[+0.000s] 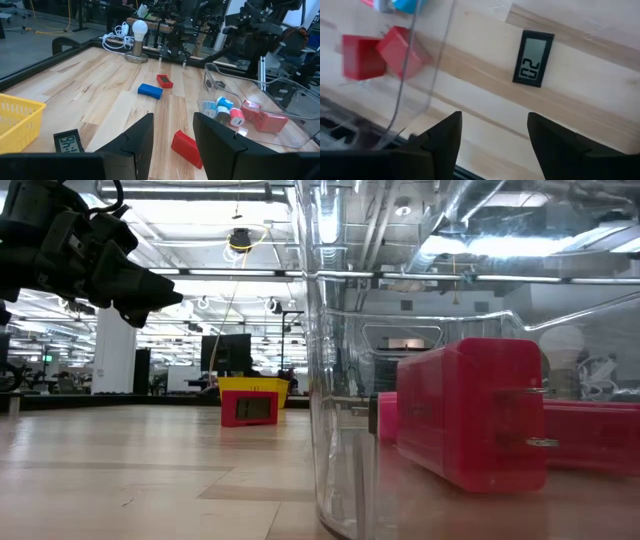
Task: Pick & Place Office items
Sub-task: Put the right black digital clock into the yellow bin
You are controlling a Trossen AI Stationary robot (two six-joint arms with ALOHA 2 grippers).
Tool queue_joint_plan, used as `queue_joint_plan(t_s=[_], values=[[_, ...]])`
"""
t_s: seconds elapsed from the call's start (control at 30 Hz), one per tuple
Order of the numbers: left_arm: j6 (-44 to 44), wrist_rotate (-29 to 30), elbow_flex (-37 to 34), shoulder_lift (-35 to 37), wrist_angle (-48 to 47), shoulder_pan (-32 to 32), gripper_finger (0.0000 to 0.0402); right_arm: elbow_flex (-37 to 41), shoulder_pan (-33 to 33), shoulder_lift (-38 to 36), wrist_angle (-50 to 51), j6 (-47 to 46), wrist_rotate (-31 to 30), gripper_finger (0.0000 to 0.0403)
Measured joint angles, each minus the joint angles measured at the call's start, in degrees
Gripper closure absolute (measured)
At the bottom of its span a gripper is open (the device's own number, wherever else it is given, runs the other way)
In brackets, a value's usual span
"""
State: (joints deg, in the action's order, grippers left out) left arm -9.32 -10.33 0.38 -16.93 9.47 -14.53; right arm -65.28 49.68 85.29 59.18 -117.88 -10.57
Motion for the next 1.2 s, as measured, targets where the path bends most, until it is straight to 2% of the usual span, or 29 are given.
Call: queue_joint_plan(t_s=[0.17, 0.47, 0.63, 1.2], values=[[0.01, 0.00, 0.00, -0.02, -0.02, -0.01, 0.0266, 0.00, -3.25, 1.03, 0.06, 4.33, 3.96, 0.0165], [0.01, 0.00, -0.01, -0.02, 0.00, -0.01, 0.0266, 2.11, -6.39, 1.03, 0.77, 7.73, 4.77, 0.0126], [0.00, 0.00, -0.02, 0.00, 0.00, -0.02, 0.0266, 8.87, -6.48, 1.07, -6.28, 7.12, 7.13, 0.0109], [0.02, -0.01, 0.00, 0.00, 0.00, -0.01, 0.0266, 18.25, -7.07, 1.27, -16.38, 5.35, 7.56, 0.0073]])
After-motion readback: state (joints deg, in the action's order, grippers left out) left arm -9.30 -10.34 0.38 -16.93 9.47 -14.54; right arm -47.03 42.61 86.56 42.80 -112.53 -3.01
